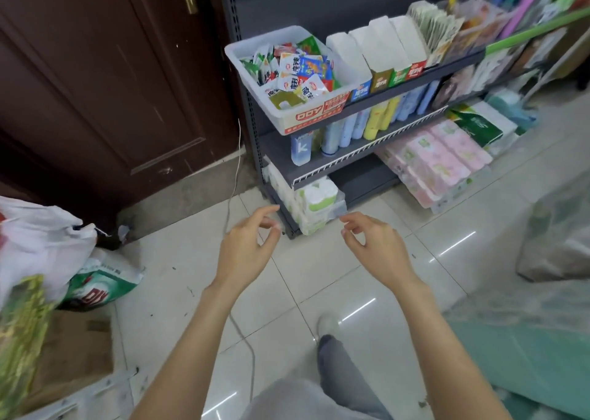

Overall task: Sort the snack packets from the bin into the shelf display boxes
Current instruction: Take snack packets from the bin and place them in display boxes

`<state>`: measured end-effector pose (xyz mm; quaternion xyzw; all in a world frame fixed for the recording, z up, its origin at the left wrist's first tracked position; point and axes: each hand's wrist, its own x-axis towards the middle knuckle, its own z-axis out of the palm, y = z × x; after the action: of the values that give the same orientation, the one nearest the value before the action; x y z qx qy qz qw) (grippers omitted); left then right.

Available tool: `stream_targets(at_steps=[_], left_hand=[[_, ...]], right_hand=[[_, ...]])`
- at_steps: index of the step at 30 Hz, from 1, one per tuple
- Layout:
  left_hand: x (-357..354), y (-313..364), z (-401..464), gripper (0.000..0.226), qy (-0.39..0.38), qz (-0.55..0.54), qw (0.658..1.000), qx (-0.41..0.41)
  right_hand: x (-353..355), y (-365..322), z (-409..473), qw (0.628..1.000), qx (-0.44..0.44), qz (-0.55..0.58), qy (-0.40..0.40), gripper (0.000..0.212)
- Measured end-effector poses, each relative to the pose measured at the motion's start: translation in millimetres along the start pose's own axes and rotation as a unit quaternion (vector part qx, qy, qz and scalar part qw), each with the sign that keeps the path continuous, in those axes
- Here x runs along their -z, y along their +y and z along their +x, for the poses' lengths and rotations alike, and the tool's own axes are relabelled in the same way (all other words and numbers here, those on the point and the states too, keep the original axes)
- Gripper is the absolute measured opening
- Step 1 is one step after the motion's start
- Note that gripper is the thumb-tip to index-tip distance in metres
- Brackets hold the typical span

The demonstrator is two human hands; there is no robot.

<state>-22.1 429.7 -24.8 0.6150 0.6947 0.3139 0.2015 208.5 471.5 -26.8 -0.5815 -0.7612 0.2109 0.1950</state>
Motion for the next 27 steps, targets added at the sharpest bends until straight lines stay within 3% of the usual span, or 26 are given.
stream_targets(at_steps=[7,17,23,27], left_hand=[[-43,12,110,0.023,0.040,0.011,0.998,0.041],[-18,4,269,0.026,0.098,0.002,0.993,0.059],[-20,-31,367,0.035,0.015,0.066,0.997,0.026],[-18,-48,417,0.062,-0.056,0.167,0.984,0.011]], right_hand=[[10,38,135,0.997,0.062,0.006,-0.042,0.020],[19,31,319,0.990,0.138,0.022,-0.021,0.022],[-4,26,405,0.990,0.139,0.009,-0.022,0.024],[-21,17,442,0.993,0.116,0.008,-0.027,0.026]])
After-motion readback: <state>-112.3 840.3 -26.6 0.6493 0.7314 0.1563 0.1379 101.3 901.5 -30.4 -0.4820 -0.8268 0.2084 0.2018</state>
